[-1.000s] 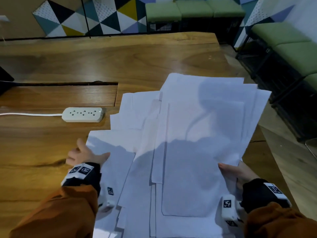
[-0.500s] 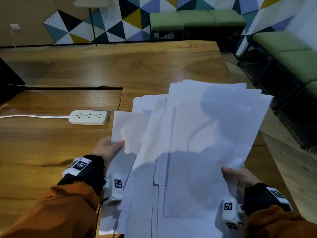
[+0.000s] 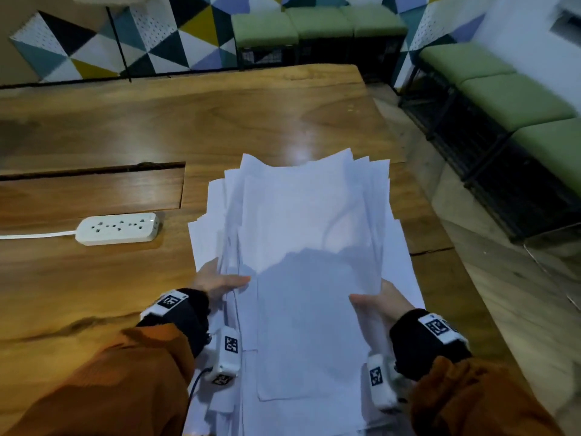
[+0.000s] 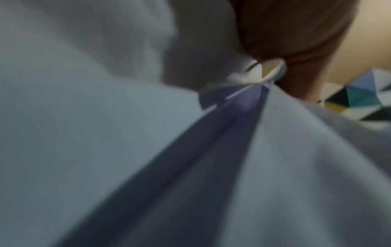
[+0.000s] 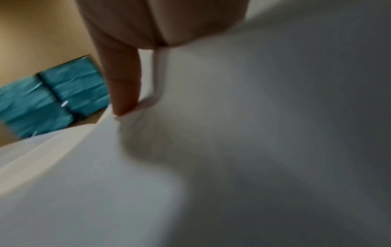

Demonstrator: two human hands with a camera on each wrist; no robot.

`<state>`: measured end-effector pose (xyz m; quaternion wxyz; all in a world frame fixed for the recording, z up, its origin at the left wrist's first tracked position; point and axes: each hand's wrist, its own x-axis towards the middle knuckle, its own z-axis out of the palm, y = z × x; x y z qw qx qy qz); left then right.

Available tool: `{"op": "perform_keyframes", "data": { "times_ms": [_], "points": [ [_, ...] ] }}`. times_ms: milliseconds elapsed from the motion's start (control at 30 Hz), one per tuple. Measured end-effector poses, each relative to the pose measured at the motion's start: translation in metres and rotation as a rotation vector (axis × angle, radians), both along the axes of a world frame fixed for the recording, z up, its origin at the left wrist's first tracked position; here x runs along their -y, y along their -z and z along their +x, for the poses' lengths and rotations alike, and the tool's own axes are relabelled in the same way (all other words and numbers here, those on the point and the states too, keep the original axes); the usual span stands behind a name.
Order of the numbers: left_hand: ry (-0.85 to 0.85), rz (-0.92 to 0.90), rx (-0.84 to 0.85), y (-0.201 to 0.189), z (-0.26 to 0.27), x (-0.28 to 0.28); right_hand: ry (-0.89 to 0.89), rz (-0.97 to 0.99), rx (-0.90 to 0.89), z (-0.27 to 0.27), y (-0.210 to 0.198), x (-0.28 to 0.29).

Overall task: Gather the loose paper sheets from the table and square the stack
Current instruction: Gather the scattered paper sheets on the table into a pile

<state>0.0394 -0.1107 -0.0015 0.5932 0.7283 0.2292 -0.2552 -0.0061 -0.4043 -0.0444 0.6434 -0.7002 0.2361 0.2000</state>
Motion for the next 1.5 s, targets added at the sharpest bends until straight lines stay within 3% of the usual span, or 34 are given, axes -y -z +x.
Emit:
{"op": "perform_keyframes", "data": {
  "times_ms": [67, 133, 167, 267, 333, 433, 567, 667, 733, 867, 967, 1100, 1300, 1500],
  "points": [
    [-0.058, 0.015, 0.012, -0.003, 0.008, -0.005, 0.041, 0.160, -0.017, 0.001, -0.005, 0.001],
    [-0.079, 0.028, -0.015, -0.001, 0.012, -0.010, 0.048, 0.182, -0.013, 0.005, -0.012, -0.003],
    [-0.074, 0.020, -0.016, 0.000, 0.011, -0.012, 0.031, 0.092, -0.008, 0.008, -0.013, -0.003],
    [-0.079, 0.050, -0.001, 0.008, 0.002, -0.016, -0.084, -0.424, 0.020, 0.014, -0.011, 0.006],
    [-0.100, 0.139, 0.019, 0.012, -0.001, -0.020, 0.043, -0.713, -0.034, 0.015, -0.015, 0.023],
    [-0.078, 0.115, -0.020, 0.009, -0.001, -0.018, 0.111, -0.878, -0.211, 0.012, -0.023, 0.044],
    [0.077, 0.117, -0.003, 0.023, -0.005, -0.014, 0.030, -0.652, -0.194, 0.015, -0.024, 0.036],
    [0.056, 0.116, 0.062, 0.020, -0.013, -0.008, -0.014, -0.545, -0.137, 0.013, -0.022, 0.028],
    [0.039, 0.069, 0.053, 0.009, -0.016, -0.004, 0.031, -0.453, -0.115, 0.009, -0.025, 0.028],
    [0.010, -0.036, 0.023, 0.002, -0.020, -0.007, 0.113, -0.506, -0.070, 0.006, -0.025, 0.035],
    [-0.009, -0.055, 0.047, 0.000, -0.021, -0.004, 0.117, -0.442, -0.113, 0.003, -0.023, 0.038],
    [0.041, 0.023, 0.121, -0.004, -0.023, 0.004, 0.375, -0.451, -0.114, -0.004, -0.026, 0.052],
    [0.013, -0.017, 0.077, 0.006, -0.026, 0.004, 0.071, -0.494, -0.084, -0.005, -0.026, 0.045],
    [-0.079, -0.116, 0.020, 0.011, -0.021, -0.012, 0.170, -0.099, -0.143, -0.011, -0.025, 0.037]
  ]
}}
